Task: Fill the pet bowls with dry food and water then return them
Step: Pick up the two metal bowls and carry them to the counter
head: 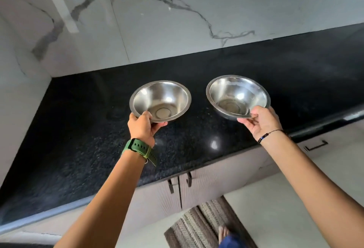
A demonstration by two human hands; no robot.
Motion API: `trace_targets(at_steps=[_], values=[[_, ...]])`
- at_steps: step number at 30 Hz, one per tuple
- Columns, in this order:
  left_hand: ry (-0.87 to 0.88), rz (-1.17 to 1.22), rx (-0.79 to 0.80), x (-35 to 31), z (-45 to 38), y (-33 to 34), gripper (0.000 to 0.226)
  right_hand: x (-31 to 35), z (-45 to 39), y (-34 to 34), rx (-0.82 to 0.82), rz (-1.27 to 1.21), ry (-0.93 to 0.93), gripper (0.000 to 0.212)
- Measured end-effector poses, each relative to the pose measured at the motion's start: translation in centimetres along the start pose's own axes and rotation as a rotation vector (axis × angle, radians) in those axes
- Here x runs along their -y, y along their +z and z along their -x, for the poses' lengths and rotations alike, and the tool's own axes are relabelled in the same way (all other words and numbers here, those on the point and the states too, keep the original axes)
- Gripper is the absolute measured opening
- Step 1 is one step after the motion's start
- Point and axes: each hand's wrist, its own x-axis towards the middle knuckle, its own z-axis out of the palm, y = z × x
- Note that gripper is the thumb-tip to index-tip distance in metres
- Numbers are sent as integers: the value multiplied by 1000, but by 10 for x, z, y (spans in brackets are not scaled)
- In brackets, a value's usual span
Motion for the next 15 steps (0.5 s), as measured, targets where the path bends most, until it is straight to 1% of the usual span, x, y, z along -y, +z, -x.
trace_targets(at_steps=[8,11,15], values=[[71,104,-186,2,-58,54,28,27,-112,50,179,90,99,47],[96,117,-289,2,-81,75,28,37,-152,72,244,139,135,51],[113,101,-344,1,-103,85,31,36,-185,97,295,157,184,54]])
